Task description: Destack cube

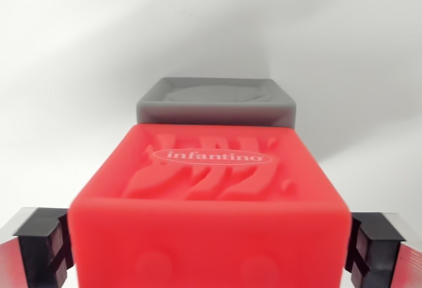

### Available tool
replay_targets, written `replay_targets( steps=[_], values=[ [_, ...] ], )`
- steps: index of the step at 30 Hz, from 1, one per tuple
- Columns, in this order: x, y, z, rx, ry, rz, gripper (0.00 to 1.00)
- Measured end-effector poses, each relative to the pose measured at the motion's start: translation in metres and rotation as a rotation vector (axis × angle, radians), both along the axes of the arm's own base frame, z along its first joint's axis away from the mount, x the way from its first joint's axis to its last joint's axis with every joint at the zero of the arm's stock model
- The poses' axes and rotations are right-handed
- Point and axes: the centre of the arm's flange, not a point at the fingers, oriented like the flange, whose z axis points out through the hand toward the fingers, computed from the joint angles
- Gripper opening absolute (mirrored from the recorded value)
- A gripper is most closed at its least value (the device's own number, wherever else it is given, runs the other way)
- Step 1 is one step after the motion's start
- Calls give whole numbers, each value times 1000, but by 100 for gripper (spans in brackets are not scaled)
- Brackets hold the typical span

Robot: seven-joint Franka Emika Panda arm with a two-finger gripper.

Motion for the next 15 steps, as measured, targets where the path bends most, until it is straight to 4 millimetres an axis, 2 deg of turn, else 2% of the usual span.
replay_targets(
  steps=[15],
  values=[
    [0,0,0,0,-1,0,0]
  ],
)
